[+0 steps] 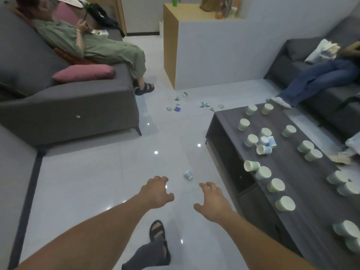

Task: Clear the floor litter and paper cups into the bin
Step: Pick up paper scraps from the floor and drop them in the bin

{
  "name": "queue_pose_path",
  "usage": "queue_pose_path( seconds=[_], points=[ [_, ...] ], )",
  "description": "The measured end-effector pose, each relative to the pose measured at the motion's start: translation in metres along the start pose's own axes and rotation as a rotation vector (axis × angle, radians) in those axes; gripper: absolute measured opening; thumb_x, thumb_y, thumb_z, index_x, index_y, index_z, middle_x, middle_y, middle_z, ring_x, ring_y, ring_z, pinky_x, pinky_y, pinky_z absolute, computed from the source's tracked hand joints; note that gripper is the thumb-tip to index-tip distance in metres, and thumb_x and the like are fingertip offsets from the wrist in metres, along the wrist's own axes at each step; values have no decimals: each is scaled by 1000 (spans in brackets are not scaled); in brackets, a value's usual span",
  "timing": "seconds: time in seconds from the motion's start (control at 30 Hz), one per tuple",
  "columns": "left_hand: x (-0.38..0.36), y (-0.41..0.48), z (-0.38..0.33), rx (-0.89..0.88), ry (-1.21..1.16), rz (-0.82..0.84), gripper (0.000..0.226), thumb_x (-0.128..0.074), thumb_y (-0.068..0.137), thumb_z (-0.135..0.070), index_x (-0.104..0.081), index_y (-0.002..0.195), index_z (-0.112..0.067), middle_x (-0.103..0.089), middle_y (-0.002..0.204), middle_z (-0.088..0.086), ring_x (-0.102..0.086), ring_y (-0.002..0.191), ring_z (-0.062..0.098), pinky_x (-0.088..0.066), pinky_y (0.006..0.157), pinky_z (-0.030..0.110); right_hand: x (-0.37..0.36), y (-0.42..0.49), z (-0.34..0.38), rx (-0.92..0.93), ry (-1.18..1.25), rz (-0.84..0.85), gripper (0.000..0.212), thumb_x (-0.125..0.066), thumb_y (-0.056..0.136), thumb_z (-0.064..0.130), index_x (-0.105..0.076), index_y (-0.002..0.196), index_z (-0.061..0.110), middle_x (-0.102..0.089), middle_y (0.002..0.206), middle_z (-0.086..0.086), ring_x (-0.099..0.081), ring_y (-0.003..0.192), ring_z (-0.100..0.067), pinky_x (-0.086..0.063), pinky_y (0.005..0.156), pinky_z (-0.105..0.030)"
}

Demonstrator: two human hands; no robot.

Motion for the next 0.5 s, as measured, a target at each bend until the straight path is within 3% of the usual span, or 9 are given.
queue_pose_path(
  seconds=[0.23, 0.5],
  points=[
    [42, 126, -30, -34, 49, 82, 72, -55, 86, -49, -28, 147, -20, -35, 146, 5, -35, 132, 26, -40, 102, 39, 33, 104, -29, -112, 72, 37, 80, -58, 89, 49, -19, 153, 22, -19, 157, 1, -26, 141, -23, -38, 108, -39],
    [30, 277, -61, 44, 64, 221, 72, -55, 85, -49, -30, 146, -19, -36, 146, 4, -38, 130, 25, -40, 100, 36, 16, 247, -99, -259, 195, 185, 79, -58, 89, 46, -19, 152, 21, -21, 155, -4, -29, 136, -24, -38, 107, -39]
  ],
)
Point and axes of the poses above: each hand's wrist, its own y-axis towards the middle knuckle, its own x-axis out of the back of the hand, z = x × y, the point moved 4 cm from there along y, towards the middle knuckle
